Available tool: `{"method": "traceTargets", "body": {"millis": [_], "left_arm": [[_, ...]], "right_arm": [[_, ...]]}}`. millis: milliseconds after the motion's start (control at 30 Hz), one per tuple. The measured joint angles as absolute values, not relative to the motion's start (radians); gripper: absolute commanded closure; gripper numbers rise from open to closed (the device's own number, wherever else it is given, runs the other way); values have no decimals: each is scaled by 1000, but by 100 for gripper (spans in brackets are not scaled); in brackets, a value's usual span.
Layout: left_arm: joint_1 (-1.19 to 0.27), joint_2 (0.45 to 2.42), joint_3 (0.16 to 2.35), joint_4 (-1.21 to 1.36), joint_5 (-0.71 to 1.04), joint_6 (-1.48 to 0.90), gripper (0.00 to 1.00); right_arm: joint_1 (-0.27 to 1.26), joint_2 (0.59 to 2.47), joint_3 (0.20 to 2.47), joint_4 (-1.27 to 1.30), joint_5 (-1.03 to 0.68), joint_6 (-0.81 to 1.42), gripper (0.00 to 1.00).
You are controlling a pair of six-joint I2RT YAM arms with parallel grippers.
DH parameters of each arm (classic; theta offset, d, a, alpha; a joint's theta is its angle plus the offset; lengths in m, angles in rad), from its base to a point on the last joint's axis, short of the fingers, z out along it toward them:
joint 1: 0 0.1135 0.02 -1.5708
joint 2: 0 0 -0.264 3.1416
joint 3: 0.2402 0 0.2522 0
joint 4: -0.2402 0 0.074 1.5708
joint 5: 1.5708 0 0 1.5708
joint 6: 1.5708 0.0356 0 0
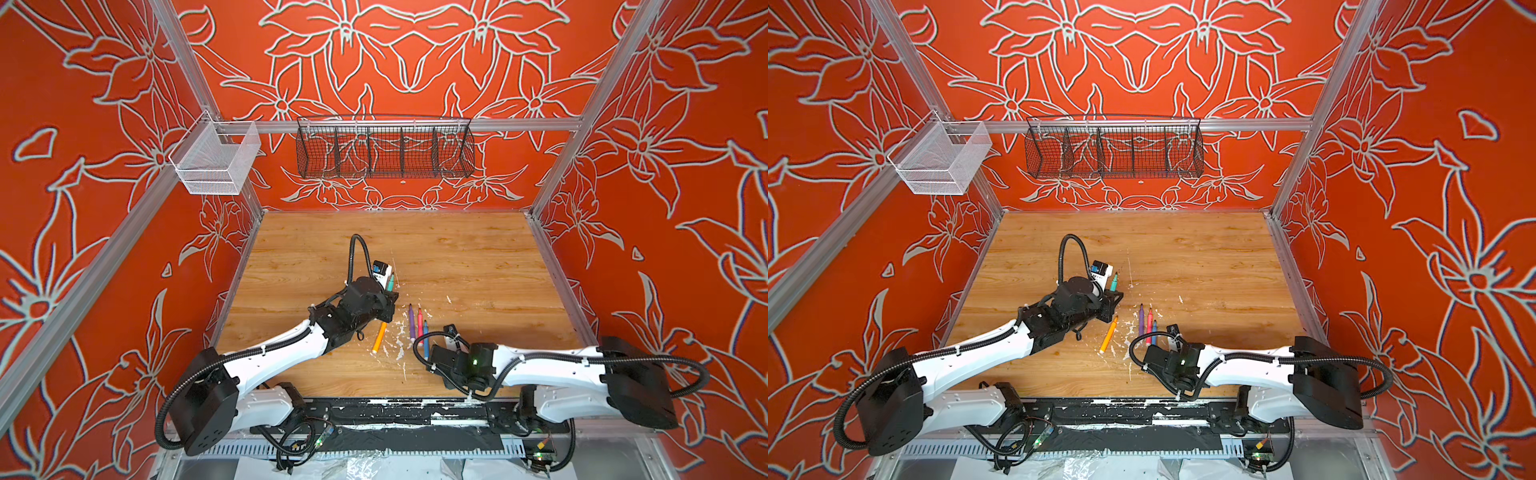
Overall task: Insert the pens into the pen caps
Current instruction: 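Grasp a clear plastic cap with the right gripper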
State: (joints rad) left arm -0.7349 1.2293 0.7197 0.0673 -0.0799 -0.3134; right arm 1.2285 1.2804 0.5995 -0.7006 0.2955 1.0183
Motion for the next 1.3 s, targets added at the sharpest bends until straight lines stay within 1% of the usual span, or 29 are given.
{"method": "traceTargets", "body": {"millis": [133,300,500,667,700,767,867,933,1033,1167,1300], "left_arm": [[-735,1229,720,67,-80,-313,100],[-735,1229,720,67,-80,-313,100],[-735,1229,720,67,-76,-313,100],[-735,1229,720,63,-76,-313,100],[-735,1229,720,62,-75,-313,100],[-735,1229,720,60,-73,-313,100],[-735,1229,720,60,-73,-313,100],[-735,1229,720,60,-71,-313,100],[-735,1229,720,60,-68,-313,100],[-735,1229,720,60,-68,-313,100],[-735,1229,720,60,-68,-313,100]], "right_arm": [[1233,1242,578,-723,276,1031,39],[1233,1193,554,-735,264,1043,54],[1233,1184,542,-691,259,1044,53],[1233,1236,560,-657,272,1040,53],[1232,1250,567,-653,278,1040,55],[1225,1271,578,-639,289,1037,62],[1212,1282,580,-618,297,1032,64],[1201,1283,580,-610,299,1030,67],[1187,1284,575,-591,304,1026,77],[1182,1285,571,-580,309,1024,86],[1182,1285,568,-575,311,1028,92]]}}
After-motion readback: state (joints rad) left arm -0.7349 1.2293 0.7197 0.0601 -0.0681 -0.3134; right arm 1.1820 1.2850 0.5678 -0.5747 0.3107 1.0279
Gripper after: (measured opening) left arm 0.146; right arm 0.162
